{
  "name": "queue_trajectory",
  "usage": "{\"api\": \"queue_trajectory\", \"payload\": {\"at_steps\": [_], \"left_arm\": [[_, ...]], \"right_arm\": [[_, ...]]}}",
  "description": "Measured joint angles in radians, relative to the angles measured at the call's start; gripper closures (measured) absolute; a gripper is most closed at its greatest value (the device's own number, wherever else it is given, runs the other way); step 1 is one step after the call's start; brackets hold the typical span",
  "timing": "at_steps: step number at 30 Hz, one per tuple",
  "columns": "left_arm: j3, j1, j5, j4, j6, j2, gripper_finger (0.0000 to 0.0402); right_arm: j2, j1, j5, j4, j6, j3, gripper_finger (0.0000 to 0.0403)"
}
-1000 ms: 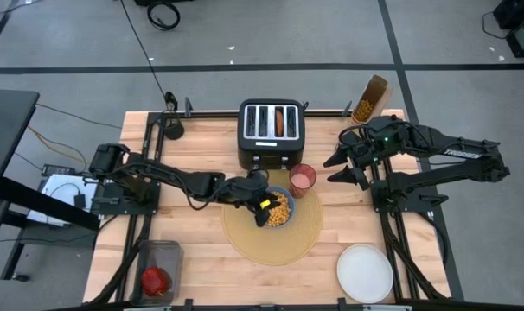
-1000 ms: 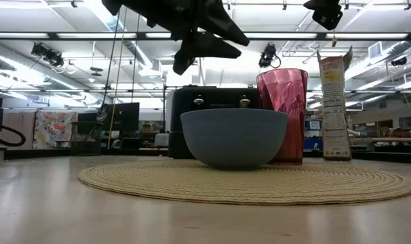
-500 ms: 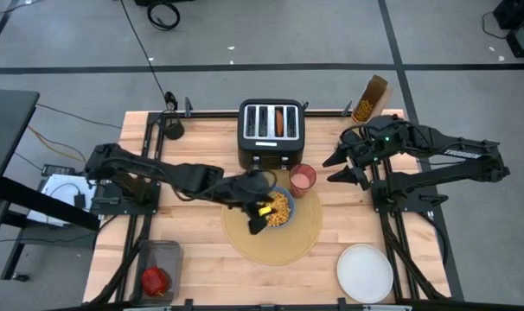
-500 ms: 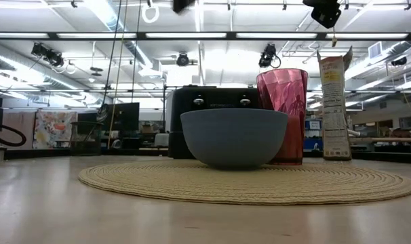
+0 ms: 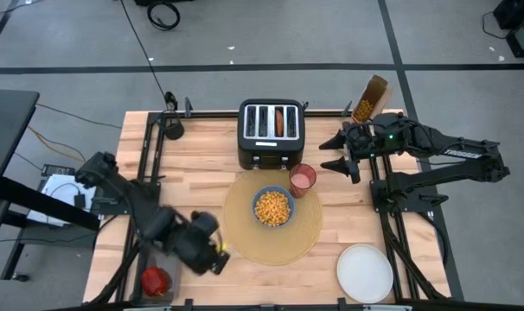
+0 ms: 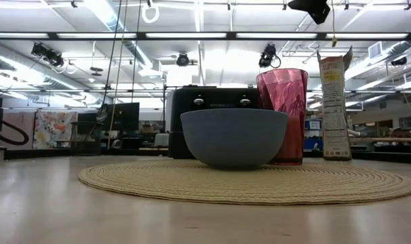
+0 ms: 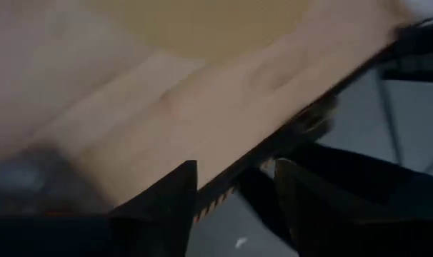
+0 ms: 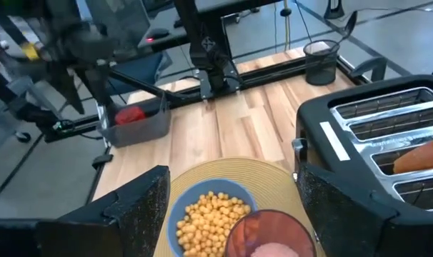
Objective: Arrange a breakfast setting
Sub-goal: Put the apple on the yellow tablemat
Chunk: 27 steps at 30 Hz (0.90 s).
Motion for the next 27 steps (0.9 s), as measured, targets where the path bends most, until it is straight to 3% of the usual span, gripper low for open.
{"api": "queue_trajectory", "payload": {"at_steps": [4, 10, 15, 20, 27], "left_arm": [[-0.03, -0.108, 0.082, -0.057, -0.105, -0.001, 0.017], [-0.041, -0.207, 0.221, -0.138, -0.053, -0.001, 0.0107], [-0.041, -0.232, 0.344, -0.276, 0.167, -0.001, 0.0071], [-0.041, -0.247, 0.32, -0.379, 0.477, -0.001, 0.0051], [-0.115, -0.251, 0.283, -0.378, 0.9, -0.001, 0.0049]], "right_arm": [[0.0, 0.008, 0.002, 0.005, 0.001, 0.0, 0.0092], [0.008, 0.035, 0.061, 0.073, 0.06, 0.0, 0.0091], [0.037, 0.062, 0.082, 0.138, 0.096, 0.0, 0.0091], [0.084, 0.094, 0.124, 0.152, 0.095, 0.0, 0.0091], [0.141, 0.153, 0.151, 0.15, 0.017, 0.0, 0.0091]]}}
